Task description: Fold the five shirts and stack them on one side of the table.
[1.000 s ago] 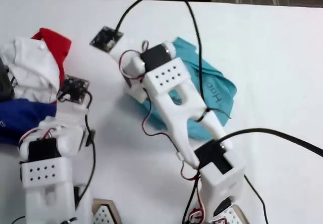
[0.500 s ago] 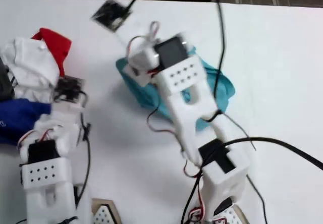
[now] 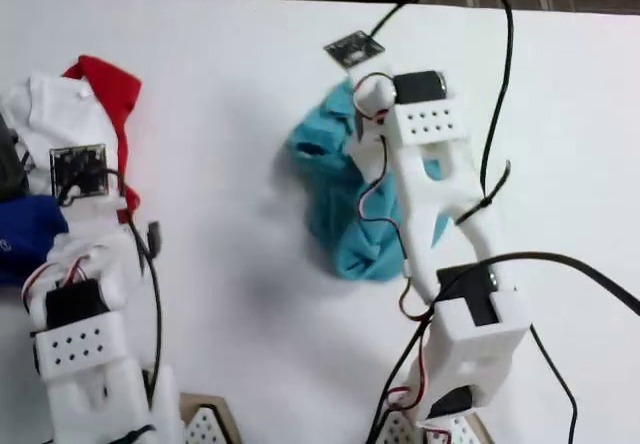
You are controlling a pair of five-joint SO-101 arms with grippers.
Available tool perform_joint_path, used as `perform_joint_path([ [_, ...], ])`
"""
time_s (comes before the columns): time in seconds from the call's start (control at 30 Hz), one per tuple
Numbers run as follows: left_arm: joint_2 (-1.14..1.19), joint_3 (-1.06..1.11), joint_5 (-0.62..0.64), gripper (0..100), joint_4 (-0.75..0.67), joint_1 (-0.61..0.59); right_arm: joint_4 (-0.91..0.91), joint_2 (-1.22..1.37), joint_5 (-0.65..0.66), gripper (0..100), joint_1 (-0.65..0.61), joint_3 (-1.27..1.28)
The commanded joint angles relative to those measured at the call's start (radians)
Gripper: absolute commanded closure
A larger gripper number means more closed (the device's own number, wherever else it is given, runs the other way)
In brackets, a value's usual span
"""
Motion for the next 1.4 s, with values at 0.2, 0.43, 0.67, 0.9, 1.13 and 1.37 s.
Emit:
perform_joint_path([
  [0.2, -0.018, 0.004, 0.009, 75, -0.017, -0.167, -0.012, -0.165, -0.005, 96.4, -0.005, -0.031],
  [0.43, -0.018, 0.004, 0.009, 75, -0.017, -0.164, 0.005, -0.268, -0.005, 64.8, -0.059, -0.11],
  [0.67, -0.018, 0.005, 0.009, 75, -0.017, -0.169, 0.001, -0.246, -0.005, 58.7, -0.093, -0.091],
  [0.9, -0.018, 0.005, 0.009, 75, -0.017, -0.169, -0.082, -0.058, -0.005, 58.7, -0.2, -0.089],
  [1.13, -0.018, 0.004, 0.009, 75, 0.008, -0.17, -0.12, 0.177, -0.005, 58.7, -0.214, -0.176],
  [1.37, -0.018, 0.036, 0.011, 75, 0.028, -0.17, -0.035, 0.309, -0.005, 58.7, -0.211, -0.338],
])
